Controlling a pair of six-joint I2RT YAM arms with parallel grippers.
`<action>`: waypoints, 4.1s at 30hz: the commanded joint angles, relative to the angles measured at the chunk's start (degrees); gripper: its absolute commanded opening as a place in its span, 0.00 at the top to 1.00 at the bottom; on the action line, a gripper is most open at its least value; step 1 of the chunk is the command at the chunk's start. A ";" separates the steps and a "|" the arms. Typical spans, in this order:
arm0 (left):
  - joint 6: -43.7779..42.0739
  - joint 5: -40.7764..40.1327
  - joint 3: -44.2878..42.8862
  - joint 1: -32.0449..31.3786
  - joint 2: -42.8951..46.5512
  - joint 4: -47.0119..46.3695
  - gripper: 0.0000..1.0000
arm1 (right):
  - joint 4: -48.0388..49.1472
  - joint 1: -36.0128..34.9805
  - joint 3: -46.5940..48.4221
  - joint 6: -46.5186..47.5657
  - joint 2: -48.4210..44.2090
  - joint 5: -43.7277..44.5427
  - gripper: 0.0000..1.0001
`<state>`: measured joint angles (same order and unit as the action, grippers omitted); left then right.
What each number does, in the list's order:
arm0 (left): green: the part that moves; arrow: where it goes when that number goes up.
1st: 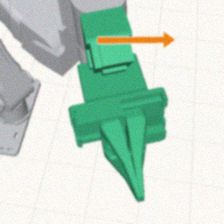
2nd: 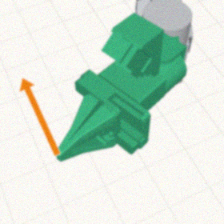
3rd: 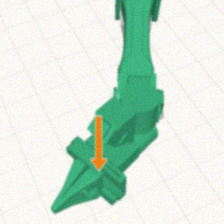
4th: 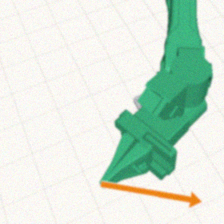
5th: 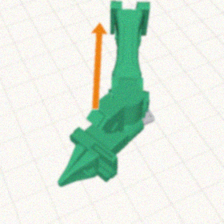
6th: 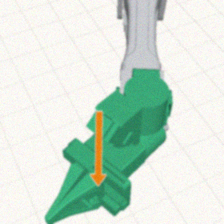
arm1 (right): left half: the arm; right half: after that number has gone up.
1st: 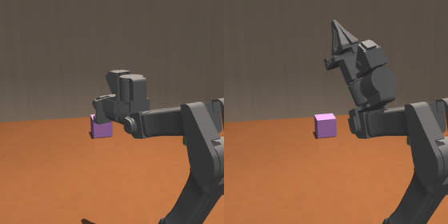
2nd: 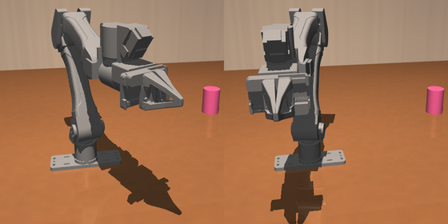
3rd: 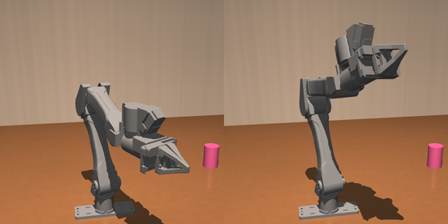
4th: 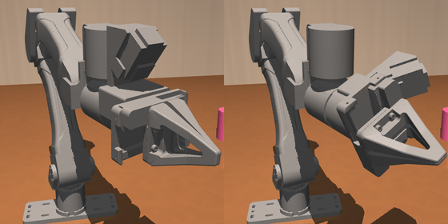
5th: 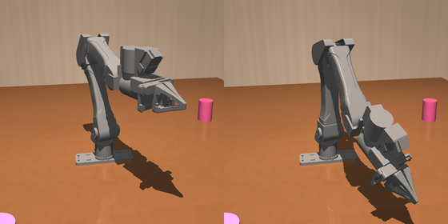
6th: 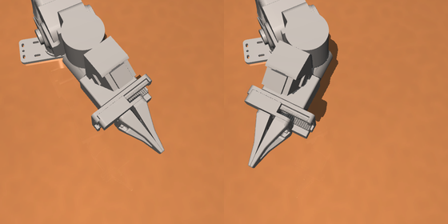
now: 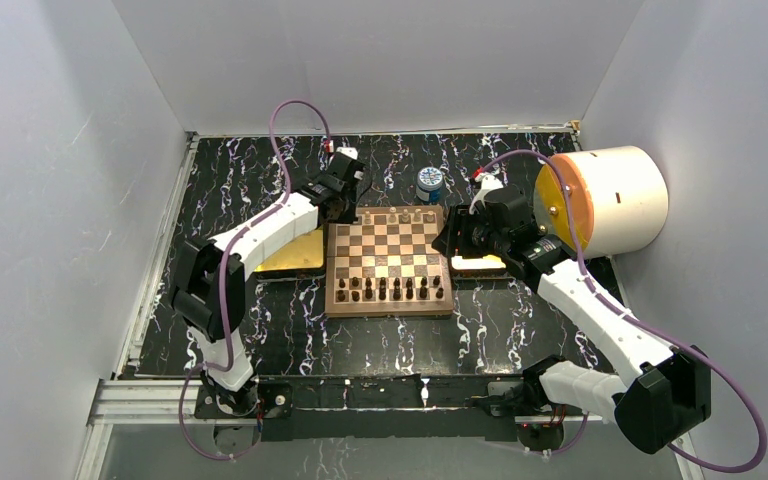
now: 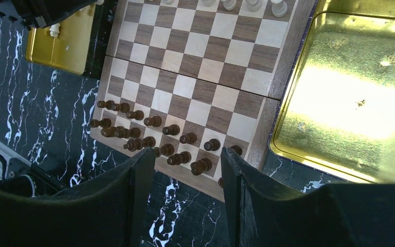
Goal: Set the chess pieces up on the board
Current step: Place the chess piece on the chessboard.
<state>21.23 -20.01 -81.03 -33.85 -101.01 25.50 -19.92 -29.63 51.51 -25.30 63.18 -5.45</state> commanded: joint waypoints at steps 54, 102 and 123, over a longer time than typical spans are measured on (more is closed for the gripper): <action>-2.73 1.80 2.20 2.47 -7.45 -5.98 0.88 | 3.17 0.21 3.07 0.43 1.60 -2.52 0.40; -4.71 1.10 0.09 2.47 -7.73 -4.07 0.65 | 3.38 0.18 1.56 0.60 0.55 -1.64 0.40; -4.04 3.06 -0.75 7.23 7.99 4.16 0.66 | 2.18 0.22 -0.17 0.16 -2.13 -1.30 0.40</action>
<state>17.04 -16.29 -81.65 -29.63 -98.41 27.09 -19.49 -29.63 51.57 -25.26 63.13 -7.25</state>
